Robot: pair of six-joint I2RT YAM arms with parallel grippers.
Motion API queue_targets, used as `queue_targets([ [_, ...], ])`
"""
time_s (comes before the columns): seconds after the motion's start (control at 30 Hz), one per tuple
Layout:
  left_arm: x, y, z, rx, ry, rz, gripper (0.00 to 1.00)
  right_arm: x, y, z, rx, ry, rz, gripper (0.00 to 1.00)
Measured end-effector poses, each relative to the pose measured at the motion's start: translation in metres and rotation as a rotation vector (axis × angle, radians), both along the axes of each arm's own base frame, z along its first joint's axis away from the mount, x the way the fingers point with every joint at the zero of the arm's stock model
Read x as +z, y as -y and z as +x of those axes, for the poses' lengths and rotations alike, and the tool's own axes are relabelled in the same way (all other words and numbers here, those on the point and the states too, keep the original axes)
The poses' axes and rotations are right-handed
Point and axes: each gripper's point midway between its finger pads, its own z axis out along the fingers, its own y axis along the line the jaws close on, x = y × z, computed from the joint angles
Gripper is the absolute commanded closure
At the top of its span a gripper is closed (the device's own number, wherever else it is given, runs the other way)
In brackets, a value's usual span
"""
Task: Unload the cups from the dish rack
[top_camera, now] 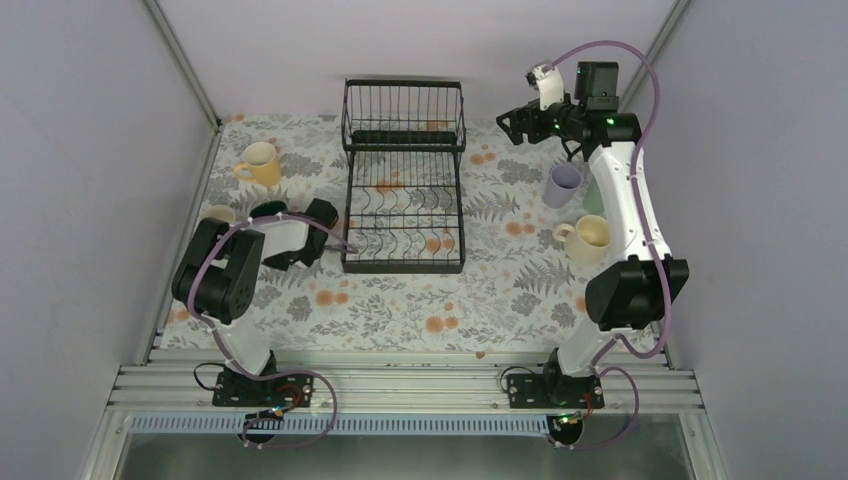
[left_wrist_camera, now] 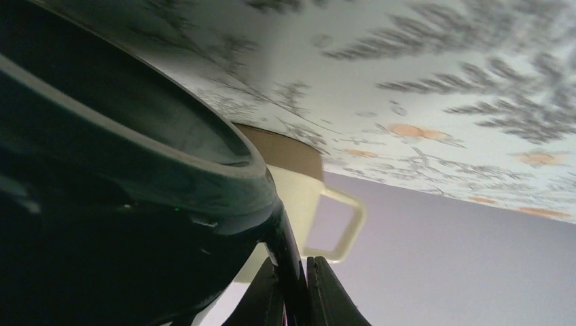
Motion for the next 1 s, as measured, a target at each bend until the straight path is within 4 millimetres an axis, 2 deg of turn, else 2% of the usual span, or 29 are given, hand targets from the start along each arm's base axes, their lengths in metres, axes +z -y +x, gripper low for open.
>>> queue_targets([
  [0.1, -0.001, 0.003, 0.012, 0.016, 0.026, -0.001, 0.97, -0.002, 0.000, 0.001, 0.000, -0.004, 0.000, 0.07],
  [0.3, -0.002, 0.004, 0.014, 0.034, 0.041, -0.002, 0.92, -0.002, 0.000, 0.001, 0.002, -0.004, -0.002, 0.07],
  [0.4, -0.001, 0.005, 0.013, 0.048, 0.036, -0.003, 0.87, -0.002, 0.000, 0.001, 0.002, -0.004, -0.003, 0.07],
  [0.6, 0.007, 0.011, 0.011, 0.039, 0.048, 0.002, 0.69, -0.005, 0.000, 0.003, 0.003, -0.011, -0.002, 0.07],
  [0.73, 0.018, 0.018, 0.007, 0.018, 0.055, -0.002, 0.63, -0.009, 0.000, 0.005, 0.003, -0.020, -0.003, 0.07],
  [1.0, 0.023, 0.022, -0.002, 0.028, 0.038, -0.019, 0.62, -0.009, -0.001, 0.005, 0.005, -0.022, -0.001, 0.07],
])
